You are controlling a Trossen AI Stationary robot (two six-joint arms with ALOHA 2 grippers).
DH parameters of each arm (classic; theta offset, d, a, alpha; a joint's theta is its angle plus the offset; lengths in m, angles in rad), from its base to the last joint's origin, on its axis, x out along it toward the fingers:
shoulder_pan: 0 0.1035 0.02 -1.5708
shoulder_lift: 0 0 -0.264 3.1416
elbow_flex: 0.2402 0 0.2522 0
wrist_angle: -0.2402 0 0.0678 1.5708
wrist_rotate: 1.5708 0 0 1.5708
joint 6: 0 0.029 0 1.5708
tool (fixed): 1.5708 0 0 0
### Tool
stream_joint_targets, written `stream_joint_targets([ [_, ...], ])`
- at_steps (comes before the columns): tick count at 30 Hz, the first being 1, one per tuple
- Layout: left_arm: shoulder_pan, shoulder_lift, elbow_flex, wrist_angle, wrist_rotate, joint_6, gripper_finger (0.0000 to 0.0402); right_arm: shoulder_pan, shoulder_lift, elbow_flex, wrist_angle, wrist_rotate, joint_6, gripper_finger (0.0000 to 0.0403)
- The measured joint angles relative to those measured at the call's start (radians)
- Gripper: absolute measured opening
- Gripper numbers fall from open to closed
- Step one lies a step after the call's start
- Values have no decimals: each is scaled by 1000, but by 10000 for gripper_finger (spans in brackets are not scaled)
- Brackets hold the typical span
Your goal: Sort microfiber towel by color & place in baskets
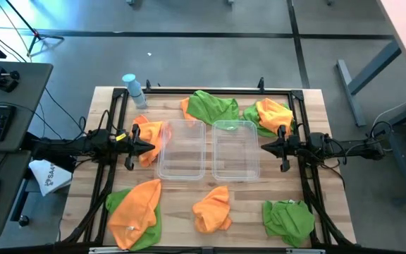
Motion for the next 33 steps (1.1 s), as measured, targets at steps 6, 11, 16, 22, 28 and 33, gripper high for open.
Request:
stream_joint_targets([
  [6, 0, 0, 0, 0, 0, 0, 0, 0, 0, 0, 2, 8, -52, 0],
  [11, 0, 0, 0, 0, 0, 0, 0, 0, 0, 0, 10, 53, -71, 0],
  [16, 0, 0, 0, 0, 0, 0, 0, 0, 0, 7, 65, 101, -7, 0],
  [22, 0, 0, 0, 0, 0, 0, 0, 0, 53, 145, -6, 370, -26, 0],
  [28, 0, 0, 0, 0, 0, 0, 0, 0, 230, 371, -214, 715, 14, 0],
  [33, 0, 0, 0, 0, 0, 0, 0, -15, 419, 578, -418, 977, 147, 0],
])
